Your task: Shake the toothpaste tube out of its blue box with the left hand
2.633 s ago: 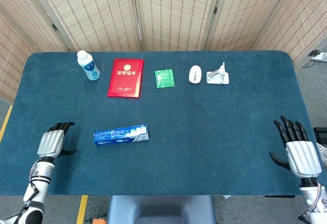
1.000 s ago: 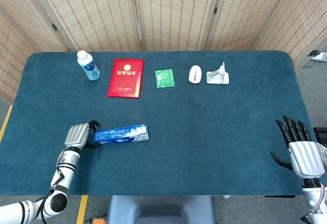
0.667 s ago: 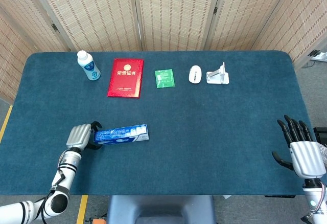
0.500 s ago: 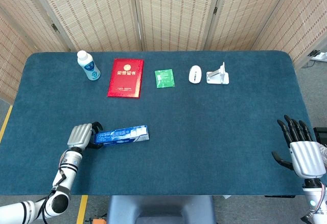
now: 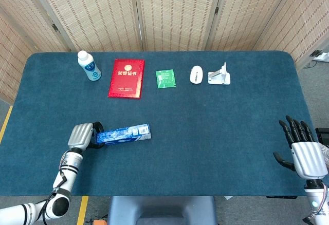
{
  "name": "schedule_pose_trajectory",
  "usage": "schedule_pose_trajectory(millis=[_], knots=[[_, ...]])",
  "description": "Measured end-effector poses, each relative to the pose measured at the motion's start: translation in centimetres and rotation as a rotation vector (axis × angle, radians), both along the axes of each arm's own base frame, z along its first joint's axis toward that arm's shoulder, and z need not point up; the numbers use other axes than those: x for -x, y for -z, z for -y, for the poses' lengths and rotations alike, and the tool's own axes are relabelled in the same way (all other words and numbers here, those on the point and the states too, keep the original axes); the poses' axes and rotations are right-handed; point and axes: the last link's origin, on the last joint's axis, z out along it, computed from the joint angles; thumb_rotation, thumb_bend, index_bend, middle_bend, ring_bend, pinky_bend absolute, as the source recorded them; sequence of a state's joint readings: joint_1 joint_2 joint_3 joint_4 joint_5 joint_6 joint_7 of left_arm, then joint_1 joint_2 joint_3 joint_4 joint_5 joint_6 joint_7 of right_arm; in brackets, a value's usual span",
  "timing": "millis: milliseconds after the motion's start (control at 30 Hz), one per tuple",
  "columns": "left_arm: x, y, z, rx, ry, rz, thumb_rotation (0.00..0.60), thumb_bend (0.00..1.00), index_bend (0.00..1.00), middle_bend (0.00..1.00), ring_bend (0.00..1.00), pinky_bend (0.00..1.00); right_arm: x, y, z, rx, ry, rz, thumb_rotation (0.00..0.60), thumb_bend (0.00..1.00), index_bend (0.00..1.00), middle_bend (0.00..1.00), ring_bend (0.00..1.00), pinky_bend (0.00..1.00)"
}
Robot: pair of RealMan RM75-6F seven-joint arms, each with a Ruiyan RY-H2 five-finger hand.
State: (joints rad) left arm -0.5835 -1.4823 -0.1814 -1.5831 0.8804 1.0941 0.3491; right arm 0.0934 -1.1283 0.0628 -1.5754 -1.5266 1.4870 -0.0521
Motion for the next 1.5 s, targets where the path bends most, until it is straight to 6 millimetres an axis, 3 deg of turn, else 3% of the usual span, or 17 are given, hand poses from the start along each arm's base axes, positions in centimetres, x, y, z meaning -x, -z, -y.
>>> schedule_pose_trajectory(millis=[233,500,733,867,1167,1333,1500], knots=[[0.5,-2.3,-0.4,-0.007,0.052,-0.124,0.600,0.23,0.48,0.59,0.53,0.51,0.0,0.3,0.1,-0.013,0.001,-0.008,0.600,0.29,0.00,0.00,0.00,0.00],[-1.3,-6.0,-0.9,-0.034,0.120,-0.227,0.600,0.23,0.48,0.59,0.53,0.51,-0.1,0.6,0.3,-0.023,0.005,-0.016,0.600,0.29,0.00,0.00,0.00,0.00],[-3.5,-7.3,-1.3,-0.058,0.213,-0.370,0.600,0.23,0.48,0.59,0.53,0.50,-0.1,0.6,0.2,-0.025,0.004,-0.016,0.600,0.29,0.00,0.00,0.00,0.00],[-4.4,-7.8,-1.5,-0.103,0.312,-0.537,0.600,0.23,0.48,0.59,0.53,0.50,-0.1,0.5,0.2,-0.022,0.003,-0.013,0.600,0.29,0.00,0.00,0.00,0.00],[-4.6,-8.3,-1.5,-0.203,0.559,-0.783,0.600,0.23,0.48,0.59,0.52,0.50,-0.1,0.6,0.2,-0.028,0.003,-0.017,0.600,0.29,0.00,0.00,0.00,0.00],[-4.5,-10.2,-1.8,-0.238,0.606,-0.861,0.600,0.23,0.48,0.59,0.52,0.50,-0.1,0.7,0.3,-0.032,0.006,-0.021,0.600,0.29,0.00,0.00,0.00,0.00],[-5.8,-12.2,-2.0,-0.284,0.673,-0.903,0.600,0.23,0.48,0.59,0.52,0.50,-0.1,0.9,0.4,-0.038,0.007,-0.023,0.600,0.29,0.00,0.00,0.00,0.00]])
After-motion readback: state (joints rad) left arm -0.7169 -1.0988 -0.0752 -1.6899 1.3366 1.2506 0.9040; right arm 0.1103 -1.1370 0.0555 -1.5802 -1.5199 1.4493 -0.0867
